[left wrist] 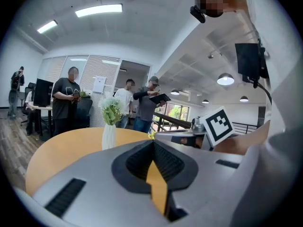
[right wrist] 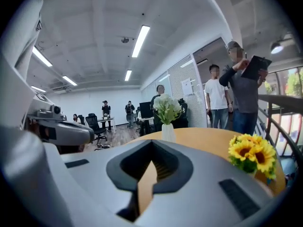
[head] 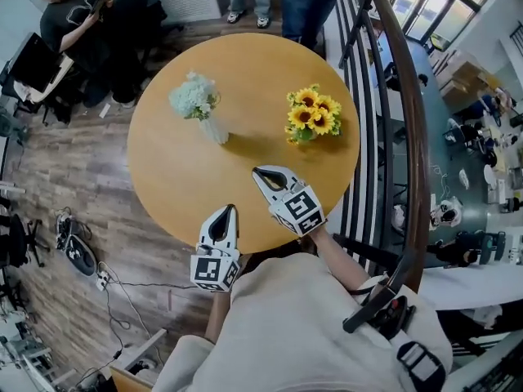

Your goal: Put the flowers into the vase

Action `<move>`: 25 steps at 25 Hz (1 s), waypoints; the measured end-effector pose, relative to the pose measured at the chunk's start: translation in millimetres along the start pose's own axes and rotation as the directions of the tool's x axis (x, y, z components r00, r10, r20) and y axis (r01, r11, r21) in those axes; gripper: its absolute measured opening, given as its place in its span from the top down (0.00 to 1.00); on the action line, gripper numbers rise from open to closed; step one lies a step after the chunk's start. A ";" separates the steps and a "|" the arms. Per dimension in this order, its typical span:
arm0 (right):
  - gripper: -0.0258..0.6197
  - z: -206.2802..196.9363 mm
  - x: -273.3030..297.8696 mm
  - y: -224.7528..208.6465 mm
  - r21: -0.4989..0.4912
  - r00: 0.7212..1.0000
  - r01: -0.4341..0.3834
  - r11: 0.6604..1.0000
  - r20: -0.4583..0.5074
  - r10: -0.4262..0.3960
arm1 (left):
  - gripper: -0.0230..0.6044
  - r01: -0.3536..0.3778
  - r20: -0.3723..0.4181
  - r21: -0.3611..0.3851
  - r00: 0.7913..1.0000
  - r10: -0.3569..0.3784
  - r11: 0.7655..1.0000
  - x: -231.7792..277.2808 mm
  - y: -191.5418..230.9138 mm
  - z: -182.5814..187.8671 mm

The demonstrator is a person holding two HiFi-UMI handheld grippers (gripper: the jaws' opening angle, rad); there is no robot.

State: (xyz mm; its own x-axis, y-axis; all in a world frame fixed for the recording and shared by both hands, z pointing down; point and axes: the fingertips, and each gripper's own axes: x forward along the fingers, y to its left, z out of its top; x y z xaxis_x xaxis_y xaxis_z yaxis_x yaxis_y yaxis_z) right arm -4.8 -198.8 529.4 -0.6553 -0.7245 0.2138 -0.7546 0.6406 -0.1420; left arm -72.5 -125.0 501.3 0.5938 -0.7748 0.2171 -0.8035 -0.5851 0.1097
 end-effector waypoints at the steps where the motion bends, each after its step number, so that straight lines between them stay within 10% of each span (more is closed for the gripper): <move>1: 0.95 -3.4 -7.4 5.6 0.014 1.000 0.001 1.000 0.003 -0.001 | 0.95 0.008 -0.003 0.000 1.000 -0.008 1.000 -0.5 -3.6 -1.3; 13: 0.95 -46.6 -112.1 72.7 0.095 0.988 0.154 0.984 -0.009 -0.153 | 0.95 0.169 0.035 0.009 0.985 -0.169 0.986 -44.9 -46.9 -18.5; 25: 0.95 -77.5 -154.2 162.6 0.100 0.981 0.194 0.976 -0.052 -0.189 | 0.95 0.167 0.023 -0.064 0.986 -0.166 0.984 -139.4 -54.8 -63.2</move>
State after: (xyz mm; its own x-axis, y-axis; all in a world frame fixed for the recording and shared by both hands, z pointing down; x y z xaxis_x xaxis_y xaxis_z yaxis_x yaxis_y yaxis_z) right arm -23.8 36.8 548.3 -0.4980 -0.8185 0.2866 -0.8668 0.4595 -0.1937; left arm -113.9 30.2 526.4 0.7195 -0.6724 0.1737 -0.6943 -0.6895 0.2062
